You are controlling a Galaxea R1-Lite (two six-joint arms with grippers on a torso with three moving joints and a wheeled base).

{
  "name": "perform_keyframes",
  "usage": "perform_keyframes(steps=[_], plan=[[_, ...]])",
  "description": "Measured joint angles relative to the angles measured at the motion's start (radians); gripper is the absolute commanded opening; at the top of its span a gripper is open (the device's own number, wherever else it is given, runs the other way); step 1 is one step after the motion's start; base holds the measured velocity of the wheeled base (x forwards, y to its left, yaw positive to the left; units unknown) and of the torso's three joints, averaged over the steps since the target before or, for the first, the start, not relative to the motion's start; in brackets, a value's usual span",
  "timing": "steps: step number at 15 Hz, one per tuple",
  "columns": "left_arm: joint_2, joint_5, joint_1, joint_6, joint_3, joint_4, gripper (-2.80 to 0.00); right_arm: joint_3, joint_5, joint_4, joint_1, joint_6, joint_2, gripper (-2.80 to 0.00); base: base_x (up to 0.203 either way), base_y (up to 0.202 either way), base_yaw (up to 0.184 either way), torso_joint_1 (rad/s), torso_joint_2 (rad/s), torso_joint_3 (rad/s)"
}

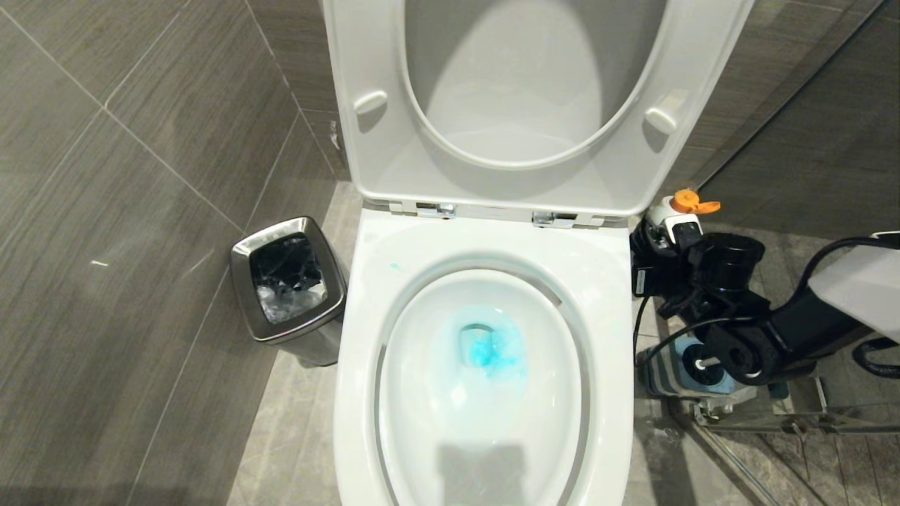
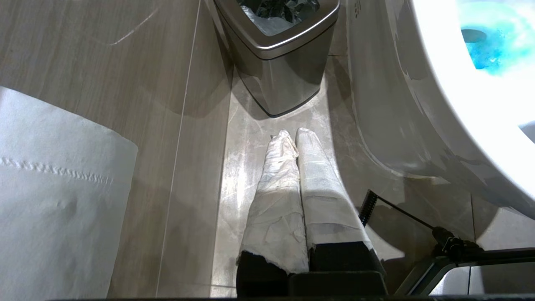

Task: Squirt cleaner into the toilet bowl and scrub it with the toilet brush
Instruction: Place the cleaning agent on the floor

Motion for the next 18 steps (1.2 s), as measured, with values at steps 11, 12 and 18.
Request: perform_keyframes(steps=[11,12,18], plan=[[0.000,0.000,0.001,0.000,0.000,0.000,-2.80,-0.290,0.079,-0.140,0.016,-0.033,0.322,-2.80,0.000,0.000,0.000,0.000,0.00,0.000],[0.000,0.000,0.000,0.000,0.000,0.000,-2.80,-0.303,0.102,-0.151,0.016,-0.032,0.346,-2.80,0.000,0.000,0.000,0.000,0.00,0.000],[0.000,0.000,0.002,0.000,0.000,0.000,-2.80,-0.400,0.140,-0.171,0.018,-0.033,0.482,-2.80,0.000,0.000,0.000,0.000,0.00,0.000]])
